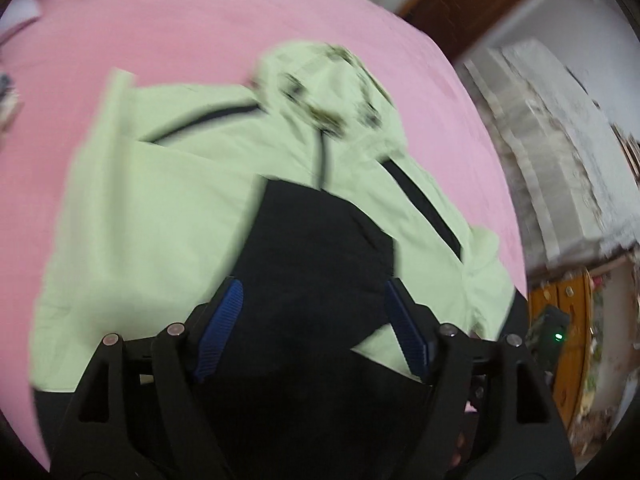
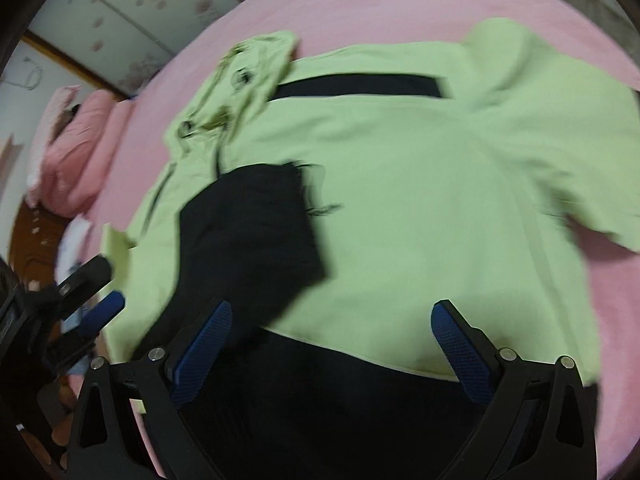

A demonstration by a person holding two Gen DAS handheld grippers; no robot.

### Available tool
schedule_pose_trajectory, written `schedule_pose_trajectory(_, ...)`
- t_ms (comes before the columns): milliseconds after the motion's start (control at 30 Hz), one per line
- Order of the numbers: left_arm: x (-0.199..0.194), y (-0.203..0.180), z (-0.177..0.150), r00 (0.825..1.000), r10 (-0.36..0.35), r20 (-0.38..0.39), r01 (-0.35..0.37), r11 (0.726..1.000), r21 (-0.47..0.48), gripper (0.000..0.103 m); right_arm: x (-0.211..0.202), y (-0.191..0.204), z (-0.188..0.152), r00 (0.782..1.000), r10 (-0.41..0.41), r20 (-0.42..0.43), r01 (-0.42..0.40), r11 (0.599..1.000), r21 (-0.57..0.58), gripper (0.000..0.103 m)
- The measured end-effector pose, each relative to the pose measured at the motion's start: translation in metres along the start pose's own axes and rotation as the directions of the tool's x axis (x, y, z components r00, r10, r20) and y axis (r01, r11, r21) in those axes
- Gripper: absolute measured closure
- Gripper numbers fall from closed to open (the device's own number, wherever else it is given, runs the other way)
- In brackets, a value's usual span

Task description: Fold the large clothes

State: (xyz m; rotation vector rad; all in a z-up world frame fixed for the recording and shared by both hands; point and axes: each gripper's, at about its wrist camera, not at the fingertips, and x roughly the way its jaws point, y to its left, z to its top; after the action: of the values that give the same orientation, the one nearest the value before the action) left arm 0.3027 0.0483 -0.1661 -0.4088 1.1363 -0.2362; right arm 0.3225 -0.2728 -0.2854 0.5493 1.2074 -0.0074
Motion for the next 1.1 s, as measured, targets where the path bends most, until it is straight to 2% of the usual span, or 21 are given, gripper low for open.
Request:
schedule_pose_trajectory(100,-0.029,0.033,0.013,0.991,0.119,0.069,-0.118,0.993,-0.014,0.031,0.029,0.016,0.007,0.997,0.045,-0.062,-0.045,0.999,0.004,0.018)
schedule_pose_trajectory(167,-0.04,0.058,0.019,0.968,0.229,0.098,-0.227,0.973,-0.028,0.031,0.047,0.024,0.011,0.994,0.041,-0.097,-0.037,0.998,0.043,0.025)
schedule_pose_trajectory(233,-0.048,0.08,0.023,0.943,0.318,0.103,-0.313,0.948,-0.054,0.031,0.061,0.026,0.013,0.995,0.036,-0.098,-0.027,0.996,0.086,0.036)
schedule_pose_trajectory(300,-0.051,0.102,0.021,0.922,0.375,0.096,-0.367,0.926,-0.094,0.031,0.068,0.027,0.019,0.997,0.015,-0.07,-0.008,0.995,0.101,0.073)
schedule_pose_trajectory(367,-0.051,0.117,0.021,0.915,0.397,0.076,-0.386,0.914,-0.127,0.031,0.068,0.027,0.028,0.998,0.057,-0.041,-0.051,0.992,0.117,0.089)
schedule_pose_trajectory(400,-0.051,0.126,0.021,0.913,0.403,0.063,-0.392,0.909,-0.142,0.031,0.065,0.027,0.033,0.997,0.074,-0.015,-0.072,0.99,0.12,0.091)
schedule_pose_trajectory(467,-0.047,0.136,0.019,0.907,0.419,0.038,-0.41,0.9,-0.147,0.031,0.054,0.03,0.044,0.995,0.092,0.042,-0.096,0.991,0.091,0.092)
schedule_pose_trajectory(567,-0.026,0.15,0.018,0.852,0.523,-0.028,-0.522,0.843,-0.131,0.031,0.017,0.041,0.053,0.982,0.079,0.173,-0.081,0.997,0.005,0.093)
schedule_pose_trajectory(600,-0.019,0.154,0.017,0.839,0.541,-0.05,-0.543,0.831,-0.121,0.031,0.006,0.042,0.054,0.976,0.07,0.208,-0.07,0.998,-0.008,0.093)
schedule_pose_trajectory(667,0.001,0.16,0.015,0.84,0.536,-0.08,-0.542,0.832,-0.117,0.031,-0.008,0.042,0.052,0.967,0.044,0.249,-0.043,0.999,-0.01,0.093)
schedule_pose_trajectory(767,0.021,0.169,0.013,0.847,0.517,-0.122,-0.531,0.837,-0.136,0.031,-0.012,0.03,0.04,0.962,-0.065,0.264,0.058,0.998,0.036,0.093)
schedule_pose_trajectory(833,0.032,0.176,0.013,0.84,0.525,-0.134,-0.541,0.829,-0.14,0.031,-0.003,0.015,0.035,0.963,-0.159,0.218,0.142,0.986,0.092,0.093)
schedule_pose_trajectory(867,0.038,0.18,0.013,0.829,0.541,-0.138,-0.557,0.821,-0.127,0.031,0.006,0.005,0.032,0.966,-0.198,0.168,0.178,0.976,0.129,0.091)
schedule_pose_trajectory(933,0.046,0.183,0.013,0.81,0.571,-0.129,-0.584,0.806,-0.096,0.031,0.018,-0.008,0.029,0.974,-0.208,0.093,0.188,0.964,0.191,0.088)
schedule_pose_trajectory(967,0.047,0.183,0.014,0.808,0.576,-0.121,-0.587,0.805,-0.089,0.032,0.02,-0.013,0.027,0.975,-0.209,0.079,0.187,0.957,0.221,0.085)
schedule_pose_trajectory(1033,0.038,0.179,0.014,0.81,0.579,-0.089,-0.585,0.808,-0.072,0.043,0.012,-0.014,0.024,0.965,-0.242,0.105,0.212,0.948,0.24,0.075)
schedule_pose_trajectory(1067,0.033,0.175,0.014,0.814,0.575,-0.077,-0.58,0.812,-0.065,0.045,0.003,-0.008,0.023,0.951,-0.277,0.141,0.243,0.945,0.219,0.067)
schedule_pose_trajectory(1100,0.025,0.168,0.014,0.831,0.554,-0.058,-0.556,0.829,-0.052,0.048,-0.007,-0.001,0.02,0.932,-0.308,0.19,0.273,0.943,0.189,0.064)
